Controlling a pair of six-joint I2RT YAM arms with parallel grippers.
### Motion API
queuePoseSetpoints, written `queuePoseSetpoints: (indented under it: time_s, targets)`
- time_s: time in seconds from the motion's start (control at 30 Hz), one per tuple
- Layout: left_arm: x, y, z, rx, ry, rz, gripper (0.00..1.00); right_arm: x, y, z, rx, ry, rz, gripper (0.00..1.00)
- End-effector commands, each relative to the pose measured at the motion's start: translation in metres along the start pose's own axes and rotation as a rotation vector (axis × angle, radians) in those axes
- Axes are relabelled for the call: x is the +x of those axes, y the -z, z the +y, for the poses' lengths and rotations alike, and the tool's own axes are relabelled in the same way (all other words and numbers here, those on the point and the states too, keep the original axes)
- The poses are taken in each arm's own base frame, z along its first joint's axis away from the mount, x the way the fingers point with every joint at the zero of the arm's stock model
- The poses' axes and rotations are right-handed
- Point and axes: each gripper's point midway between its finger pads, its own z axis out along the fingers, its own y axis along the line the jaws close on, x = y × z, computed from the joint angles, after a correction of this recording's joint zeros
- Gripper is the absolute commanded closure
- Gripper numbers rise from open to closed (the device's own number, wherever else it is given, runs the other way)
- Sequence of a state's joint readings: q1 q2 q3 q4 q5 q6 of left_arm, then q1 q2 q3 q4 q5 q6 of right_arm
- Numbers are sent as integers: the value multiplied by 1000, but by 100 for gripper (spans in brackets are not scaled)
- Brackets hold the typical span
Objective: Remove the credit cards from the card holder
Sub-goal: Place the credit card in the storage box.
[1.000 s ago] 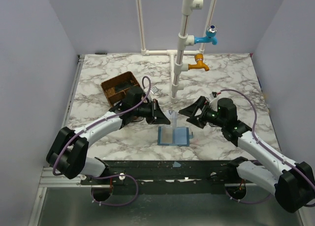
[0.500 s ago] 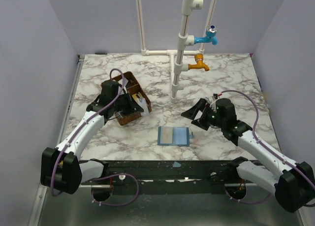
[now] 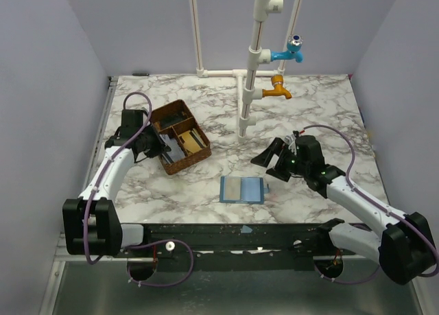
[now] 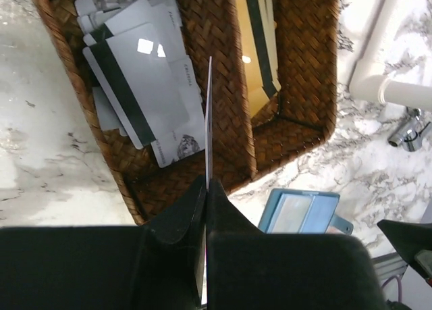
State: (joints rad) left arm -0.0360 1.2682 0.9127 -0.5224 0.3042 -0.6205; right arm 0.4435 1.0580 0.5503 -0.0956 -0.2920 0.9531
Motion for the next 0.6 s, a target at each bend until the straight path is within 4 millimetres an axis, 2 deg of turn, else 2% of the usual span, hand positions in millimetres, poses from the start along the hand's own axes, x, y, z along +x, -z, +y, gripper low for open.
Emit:
queuePoseSetpoints:
  time_s: [0.0, 0.17, 0.37, 0.47, 0.53, 0.57]
  targets:
    - [-22, -3, 9, -56, 26, -47, 100, -8, -2, 12, -27, 29, -10, 0]
    - [-31, -11, 11, -87, 40, -48, 100, -12, -3, 13, -37, 33, -35, 0]
    - [-31, -17, 9, -74, 37, -26, 100, -11, -3, 11, -31, 29, -36, 0]
    - [-31, -17, 8, -68, 25, -18, 88, -12, -3, 12, -33, 29, -36, 0]
    - [-31, -15, 6, -59, 15, -15, 73, -11, -2, 12, -35, 30, -36, 0]
    - [-31, -13, 5, -54, 11, -16, 62, -12, -3, 12, -34, 31, -37, 0]
